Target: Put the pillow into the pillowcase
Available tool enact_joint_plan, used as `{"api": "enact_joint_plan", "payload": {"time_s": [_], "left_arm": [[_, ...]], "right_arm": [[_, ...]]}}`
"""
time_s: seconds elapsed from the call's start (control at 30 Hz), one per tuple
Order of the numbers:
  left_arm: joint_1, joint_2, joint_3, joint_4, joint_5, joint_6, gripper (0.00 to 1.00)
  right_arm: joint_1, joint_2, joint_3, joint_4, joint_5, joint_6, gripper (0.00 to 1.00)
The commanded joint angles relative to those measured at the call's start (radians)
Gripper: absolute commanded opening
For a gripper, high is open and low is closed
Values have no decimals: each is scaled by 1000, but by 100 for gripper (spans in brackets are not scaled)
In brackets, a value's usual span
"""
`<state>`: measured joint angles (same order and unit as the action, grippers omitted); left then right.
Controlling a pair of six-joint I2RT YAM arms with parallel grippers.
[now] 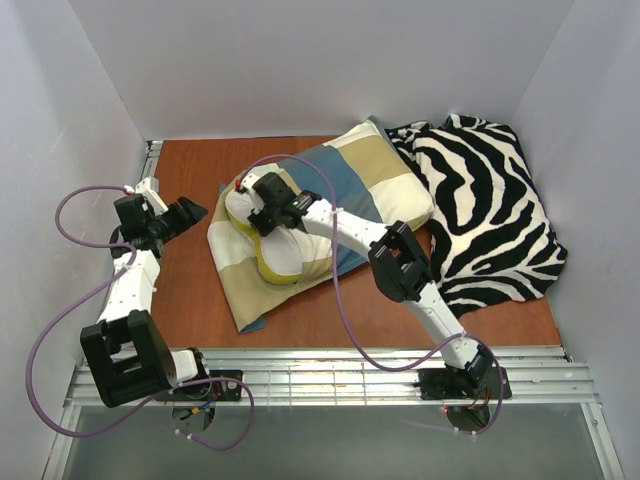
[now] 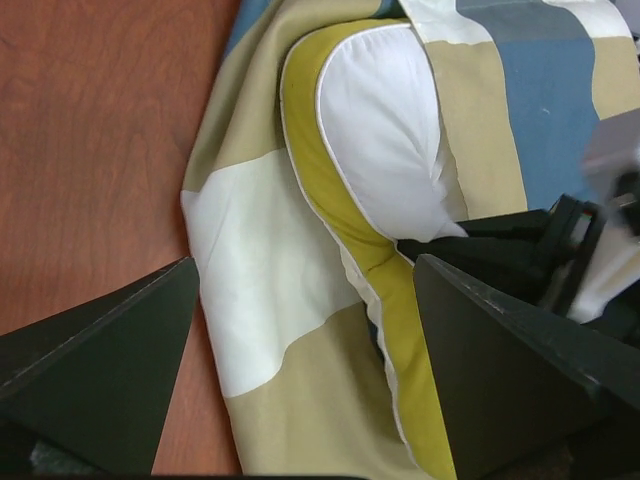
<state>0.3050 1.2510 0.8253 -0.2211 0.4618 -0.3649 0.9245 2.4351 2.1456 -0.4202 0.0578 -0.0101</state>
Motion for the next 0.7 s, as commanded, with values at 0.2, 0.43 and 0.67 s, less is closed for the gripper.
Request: {"api": "enact_joint_plan", "payload": {"time_s": [0.2, 0.43, 0.67], "left_arm": [[-12, -21, -75, 41, 138, 0, 72], [-112, 22, 1, 80, 159, -104, 68], [-214, 65, 5, 151, 150, -258, 47]], "right_arm": [[-272, -314, -339, 554, -938, 763, 1], [-294, -305, -483, 859, -1004, 1021, 1], [-297, -284, -483, 890, -969, 1024, 1]]}}
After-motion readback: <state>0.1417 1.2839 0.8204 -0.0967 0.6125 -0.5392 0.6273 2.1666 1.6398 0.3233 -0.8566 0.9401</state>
